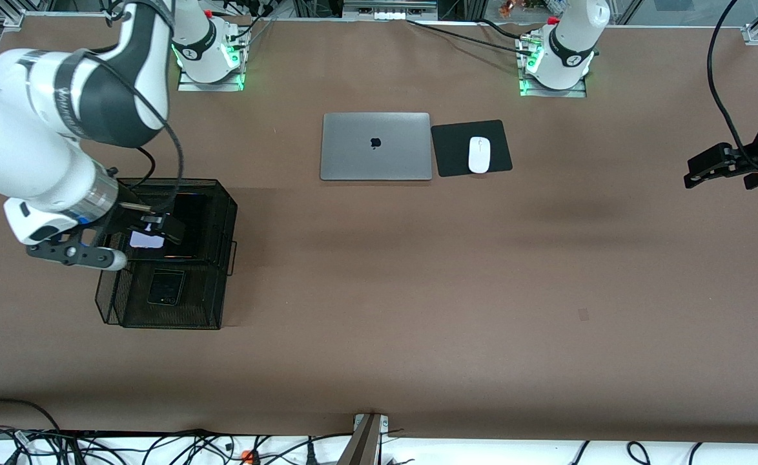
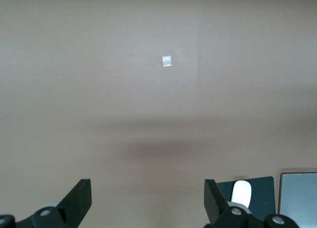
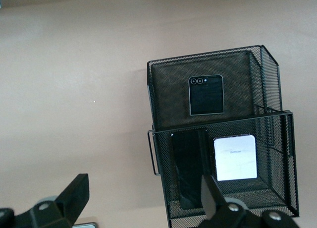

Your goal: Place phones with both arms

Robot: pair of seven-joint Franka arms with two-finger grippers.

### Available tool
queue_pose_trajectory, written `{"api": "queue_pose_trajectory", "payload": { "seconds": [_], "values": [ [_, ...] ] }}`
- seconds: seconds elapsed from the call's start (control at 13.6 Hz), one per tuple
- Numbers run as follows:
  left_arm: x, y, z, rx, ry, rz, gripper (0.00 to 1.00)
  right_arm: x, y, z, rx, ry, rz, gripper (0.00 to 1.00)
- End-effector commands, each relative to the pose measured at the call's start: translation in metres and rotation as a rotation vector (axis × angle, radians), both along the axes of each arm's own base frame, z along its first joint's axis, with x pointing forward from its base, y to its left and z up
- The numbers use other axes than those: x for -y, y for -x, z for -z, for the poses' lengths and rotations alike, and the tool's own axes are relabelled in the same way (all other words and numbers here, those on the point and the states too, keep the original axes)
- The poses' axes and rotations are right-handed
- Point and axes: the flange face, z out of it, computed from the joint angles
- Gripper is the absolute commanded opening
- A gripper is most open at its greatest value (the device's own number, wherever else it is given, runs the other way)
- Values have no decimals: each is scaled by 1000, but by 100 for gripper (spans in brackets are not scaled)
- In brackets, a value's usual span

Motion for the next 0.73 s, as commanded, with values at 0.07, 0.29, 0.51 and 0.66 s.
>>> {"api": "queue_pose_trajectory", "payload": {
  "seconds": [0.07,0.29,0.51,0.66],
  "values": [
    [2,2,-7,14,27,-1,100,33,1,-12,-3,-85,16,100],
    [2,3,-7,12,27,-2,100,51,-2,-22,-31,-90,27,100],
    [2,3,-6,11,27,-2,100,66,-11,-8,-64,-117,38,100],
    [2,3,-6,11,27,-2,100,67,-21,-17,-98,-110,5,100]
  ]
}}
